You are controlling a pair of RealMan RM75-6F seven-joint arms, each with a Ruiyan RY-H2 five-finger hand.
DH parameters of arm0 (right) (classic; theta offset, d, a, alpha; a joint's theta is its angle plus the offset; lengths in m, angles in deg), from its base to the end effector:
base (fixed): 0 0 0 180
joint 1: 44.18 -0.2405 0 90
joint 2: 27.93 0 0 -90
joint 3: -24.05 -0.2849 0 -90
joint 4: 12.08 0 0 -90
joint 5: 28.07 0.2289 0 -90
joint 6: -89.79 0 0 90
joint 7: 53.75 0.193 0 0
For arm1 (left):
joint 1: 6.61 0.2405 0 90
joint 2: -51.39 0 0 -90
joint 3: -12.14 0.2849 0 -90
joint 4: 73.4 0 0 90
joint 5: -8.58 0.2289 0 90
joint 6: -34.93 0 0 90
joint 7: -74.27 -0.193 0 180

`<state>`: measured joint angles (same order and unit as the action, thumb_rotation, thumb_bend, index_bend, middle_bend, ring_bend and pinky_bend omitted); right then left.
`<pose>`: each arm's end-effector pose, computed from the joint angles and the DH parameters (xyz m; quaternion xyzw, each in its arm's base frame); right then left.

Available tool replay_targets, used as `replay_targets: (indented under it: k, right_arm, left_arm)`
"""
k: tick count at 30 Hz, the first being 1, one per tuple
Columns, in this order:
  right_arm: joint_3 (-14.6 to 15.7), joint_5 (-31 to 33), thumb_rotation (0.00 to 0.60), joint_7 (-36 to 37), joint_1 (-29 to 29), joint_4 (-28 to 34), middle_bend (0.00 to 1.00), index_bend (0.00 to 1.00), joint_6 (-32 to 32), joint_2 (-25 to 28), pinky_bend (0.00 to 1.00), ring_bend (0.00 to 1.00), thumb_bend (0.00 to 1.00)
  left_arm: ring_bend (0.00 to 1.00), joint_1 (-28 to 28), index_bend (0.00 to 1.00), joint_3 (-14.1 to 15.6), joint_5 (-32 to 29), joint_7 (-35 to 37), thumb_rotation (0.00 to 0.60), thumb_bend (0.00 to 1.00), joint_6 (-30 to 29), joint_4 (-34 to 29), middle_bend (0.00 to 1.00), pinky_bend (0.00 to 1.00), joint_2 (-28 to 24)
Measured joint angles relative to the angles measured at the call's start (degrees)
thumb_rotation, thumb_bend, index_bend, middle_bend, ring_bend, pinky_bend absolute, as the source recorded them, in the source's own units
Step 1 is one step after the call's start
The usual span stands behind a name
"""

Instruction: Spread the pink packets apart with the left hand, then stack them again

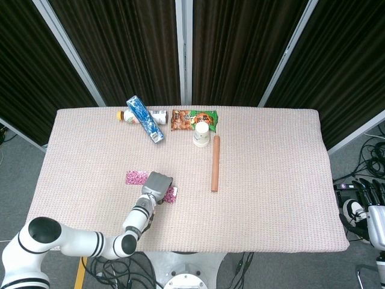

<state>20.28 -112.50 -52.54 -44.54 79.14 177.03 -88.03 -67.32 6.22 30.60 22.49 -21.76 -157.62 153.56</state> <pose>-0.3699 -0.2095 0.1939 0.5715 -0.3780 0.3587 0.6339 -0.1105 0.3869 -0.1613 -0.8083 -0.3816 -0.1728 0.4137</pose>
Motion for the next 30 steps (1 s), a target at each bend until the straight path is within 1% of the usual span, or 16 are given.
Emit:
replay_targets:
  k: [9,17,24,30]
  right_arm:
    - [0.0,0.1,0.495,0.2,0.3,-0.1,0.09,0.12,0.1,0.0,0.00,0.00,0.16]
    - [0.0,0.1,0.494,0.1,0.4,0.0,0.09,0.12,0.2,0.0,0.00,0.00,0.16]
    - [0.0,0.3,0.498,-0.1,0.5,0.1,0.09,0.12,0.3,0.1,0.00,0.00,0.16]
    - [0.0,0.3,0.494,-0.1,0.5,0.3,0.09,0.12,0.3,0.1,0.00,0.00,0.16]
  left_arm:
    - [0.82,-0.4,0.41,1.5,1.1,-0.6,0.600,0.26,1.8,-0.5,0.83,0.90,-1.1]
    - [0.82,-0.7,0.39,1.8,2.6,-0.1,0.600,0.26,2.2,-0.3,0.83,0.89,-1.0]
    - [0.82,-1.0,0.39,2.8,3.3,-0.5,0.600,0.26,2.4,0.7,0.83,0.89,-0.5]
    - [0.82,-0.9,0.39,2.8,3.9,-0.3,0.600,0.26,2.0,0.7,0.83,0.89,-0.7]
